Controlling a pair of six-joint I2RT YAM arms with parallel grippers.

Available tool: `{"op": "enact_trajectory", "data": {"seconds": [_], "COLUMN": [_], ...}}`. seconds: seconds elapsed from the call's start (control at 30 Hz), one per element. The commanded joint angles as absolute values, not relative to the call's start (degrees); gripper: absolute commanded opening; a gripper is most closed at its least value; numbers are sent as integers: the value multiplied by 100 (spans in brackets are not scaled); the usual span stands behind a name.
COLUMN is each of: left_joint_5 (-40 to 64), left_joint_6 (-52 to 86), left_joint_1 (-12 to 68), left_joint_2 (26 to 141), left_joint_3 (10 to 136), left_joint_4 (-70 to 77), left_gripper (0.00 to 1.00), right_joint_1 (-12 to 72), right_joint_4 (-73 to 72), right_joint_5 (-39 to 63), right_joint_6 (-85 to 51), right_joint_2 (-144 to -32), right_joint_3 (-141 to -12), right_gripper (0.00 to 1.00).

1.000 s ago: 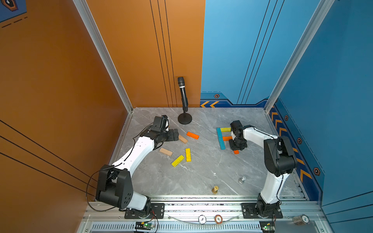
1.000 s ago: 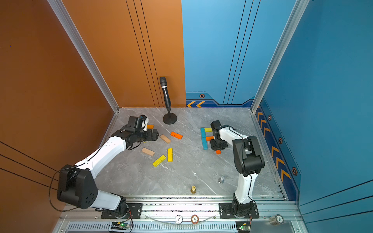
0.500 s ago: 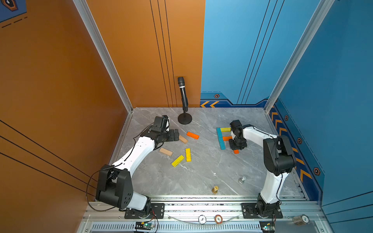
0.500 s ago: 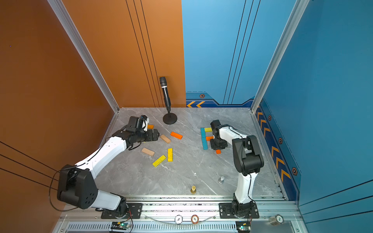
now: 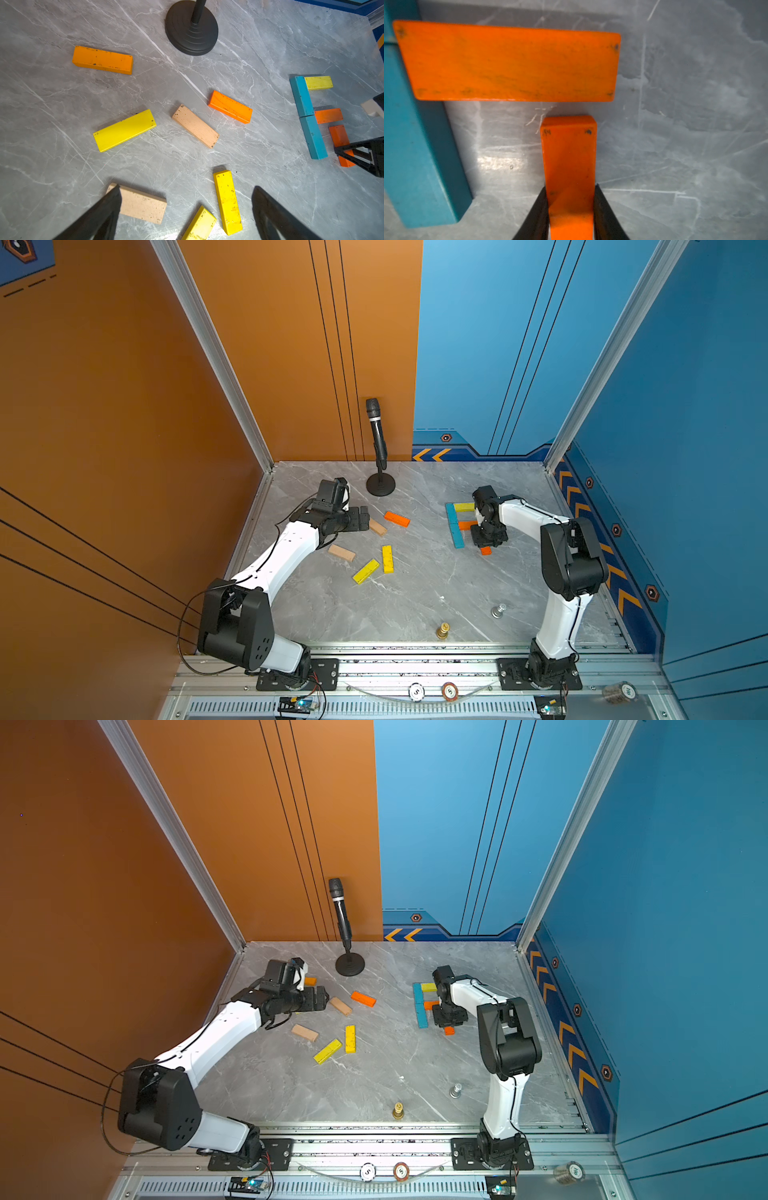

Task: Assemble the number 6 with building blocks
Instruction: Assemble the building block at the center of the board.

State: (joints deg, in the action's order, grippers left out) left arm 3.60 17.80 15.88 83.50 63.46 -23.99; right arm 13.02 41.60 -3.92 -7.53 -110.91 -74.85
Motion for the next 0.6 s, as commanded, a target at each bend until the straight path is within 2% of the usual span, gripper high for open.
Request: {"op": "enact_trajectory", "data": {"seconds": [0.0, 0.57], "left_joint_5": [346, 325], "left_joint_6": [1670, 1662], "left_joint_1": [1635, 1687], "left_joint_2": [8437, 8473], "left_joint_3": [6443, 6446], "left_joint_4": [-2409, -2393], "left_gripper": [98, 98], "right_joint_1": [1266, 1282], "right_joint_4": [4342, 4315], "right_joint_5": [-584, -609], "right_joint_6": [-852, -979], "right_joint_2": [-11257, -11268], "right_joint_3": [-7541, -7495], "right_gripper": [32, 32]}}
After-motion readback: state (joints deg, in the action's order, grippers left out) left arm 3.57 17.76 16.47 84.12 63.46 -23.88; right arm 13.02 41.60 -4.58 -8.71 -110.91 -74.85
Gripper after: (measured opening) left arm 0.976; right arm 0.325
